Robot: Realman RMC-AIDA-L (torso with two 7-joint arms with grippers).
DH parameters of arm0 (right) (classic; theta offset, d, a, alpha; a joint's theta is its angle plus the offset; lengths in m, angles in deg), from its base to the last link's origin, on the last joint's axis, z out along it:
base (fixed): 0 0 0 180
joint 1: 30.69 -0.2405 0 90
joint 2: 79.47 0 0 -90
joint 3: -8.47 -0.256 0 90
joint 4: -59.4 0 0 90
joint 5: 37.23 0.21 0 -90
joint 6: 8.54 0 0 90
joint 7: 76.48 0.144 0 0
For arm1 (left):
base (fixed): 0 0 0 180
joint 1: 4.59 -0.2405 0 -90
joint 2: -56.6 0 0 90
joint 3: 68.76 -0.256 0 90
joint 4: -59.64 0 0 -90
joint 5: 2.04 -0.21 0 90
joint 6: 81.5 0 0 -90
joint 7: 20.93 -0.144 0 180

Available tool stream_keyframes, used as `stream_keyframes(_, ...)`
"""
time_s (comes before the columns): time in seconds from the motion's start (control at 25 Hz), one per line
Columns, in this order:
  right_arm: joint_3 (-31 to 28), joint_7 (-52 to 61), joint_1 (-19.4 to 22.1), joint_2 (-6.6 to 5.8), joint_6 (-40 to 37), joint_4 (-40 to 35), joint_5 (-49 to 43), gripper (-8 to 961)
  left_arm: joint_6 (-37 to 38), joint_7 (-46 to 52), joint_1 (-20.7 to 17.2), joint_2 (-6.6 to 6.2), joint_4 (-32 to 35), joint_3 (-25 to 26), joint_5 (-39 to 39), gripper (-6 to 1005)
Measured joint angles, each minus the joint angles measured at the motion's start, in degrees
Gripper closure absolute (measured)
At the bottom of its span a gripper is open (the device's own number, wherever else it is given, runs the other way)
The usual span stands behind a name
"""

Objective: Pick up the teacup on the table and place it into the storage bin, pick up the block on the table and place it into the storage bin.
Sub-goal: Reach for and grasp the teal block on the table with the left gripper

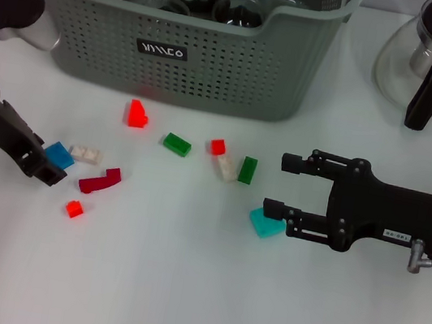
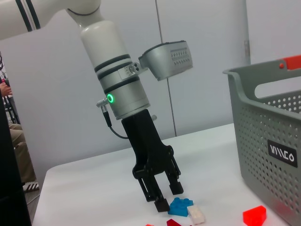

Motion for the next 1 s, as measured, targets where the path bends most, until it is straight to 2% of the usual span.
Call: stream_keyframes(1.0,0.00,0.17,0.00,0.00,0.18,0.00,0.01,208,-3.11,0.90,1.71,-0.28,-5.01,-0.72,-1.31,475)
